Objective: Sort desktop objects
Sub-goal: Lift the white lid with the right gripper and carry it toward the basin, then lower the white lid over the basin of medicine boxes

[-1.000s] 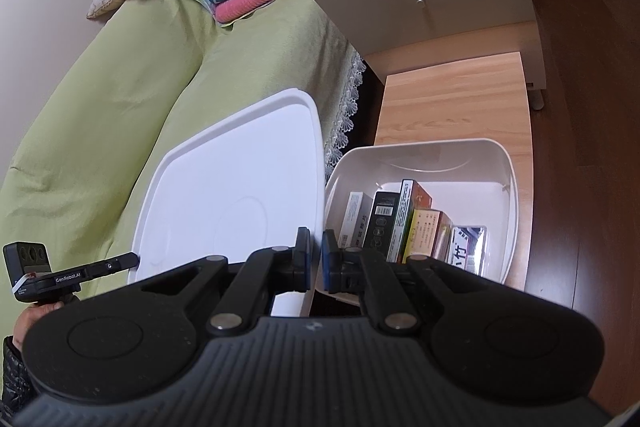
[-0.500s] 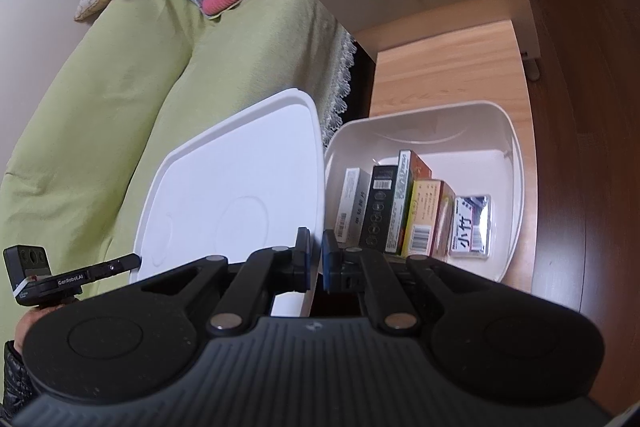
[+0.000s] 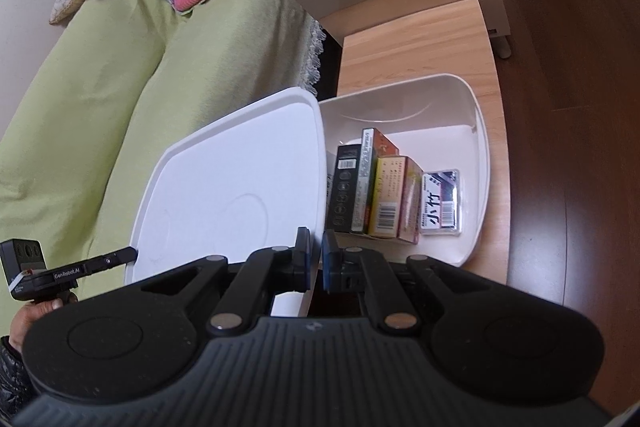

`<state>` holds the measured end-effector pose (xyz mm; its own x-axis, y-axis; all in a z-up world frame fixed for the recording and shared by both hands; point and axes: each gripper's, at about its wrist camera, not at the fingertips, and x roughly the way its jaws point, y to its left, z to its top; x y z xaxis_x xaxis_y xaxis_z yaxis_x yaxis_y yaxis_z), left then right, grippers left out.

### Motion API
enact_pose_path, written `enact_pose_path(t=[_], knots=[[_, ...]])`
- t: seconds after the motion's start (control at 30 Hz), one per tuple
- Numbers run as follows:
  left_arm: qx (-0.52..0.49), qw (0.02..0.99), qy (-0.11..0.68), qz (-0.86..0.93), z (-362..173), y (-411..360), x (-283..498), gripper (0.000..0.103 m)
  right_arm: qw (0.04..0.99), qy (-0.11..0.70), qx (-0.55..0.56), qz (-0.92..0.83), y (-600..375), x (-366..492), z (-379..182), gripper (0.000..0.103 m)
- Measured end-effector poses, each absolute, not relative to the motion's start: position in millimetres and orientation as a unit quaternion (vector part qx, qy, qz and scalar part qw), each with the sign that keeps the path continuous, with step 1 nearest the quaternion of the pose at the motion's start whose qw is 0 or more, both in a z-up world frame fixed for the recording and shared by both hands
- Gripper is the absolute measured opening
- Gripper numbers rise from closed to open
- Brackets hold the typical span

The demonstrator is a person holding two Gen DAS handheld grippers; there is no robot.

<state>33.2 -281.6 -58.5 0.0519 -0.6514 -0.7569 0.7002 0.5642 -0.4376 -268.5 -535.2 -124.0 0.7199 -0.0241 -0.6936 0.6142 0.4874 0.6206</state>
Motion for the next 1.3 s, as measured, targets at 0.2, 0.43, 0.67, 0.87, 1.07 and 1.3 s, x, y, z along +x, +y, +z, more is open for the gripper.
enact_pose_path(t=[0.2, 0.43, 0.67, 0.87, 1.07, 1.3], knots=[[0.031, 0.719, 0.515, -0.466, -68, -287, 31, 0.004, 0.793, 0.320, 0.476, -0.205, -535, -276, -135, 0.006], [0.040, 0.713, 0.520, -0.468, -77, -293, 30, 0.004, 0.785, 0.321, 0.485, -0.211, -533, -282, -147, 0.006], [0.057, 0.704, 0.528, -0.472, -87, -308, 30, 0.004, 0.775, 0.324, 0.495, -0.222, -534, -288, -159, 0.006], [0.070, 0.699, 0.532, -0.473, -95, -320, 30, 0.004, 0.768, 0.328, 0.502, -0.225, -538, -292, -170, 0.006], [0.082, 0.692, 0.539, -0.473, -104, -330, 26, 0.004, 0.762, 0.333, 0.507, -0.228, -541, -300, -180, 0.006], [0.101, 0.681, 0.547, -0.476, -117, -347, 20, 0.004, 0.751, 0.340, 0.513, -0.239, -546, -310, -192, 0.006]])
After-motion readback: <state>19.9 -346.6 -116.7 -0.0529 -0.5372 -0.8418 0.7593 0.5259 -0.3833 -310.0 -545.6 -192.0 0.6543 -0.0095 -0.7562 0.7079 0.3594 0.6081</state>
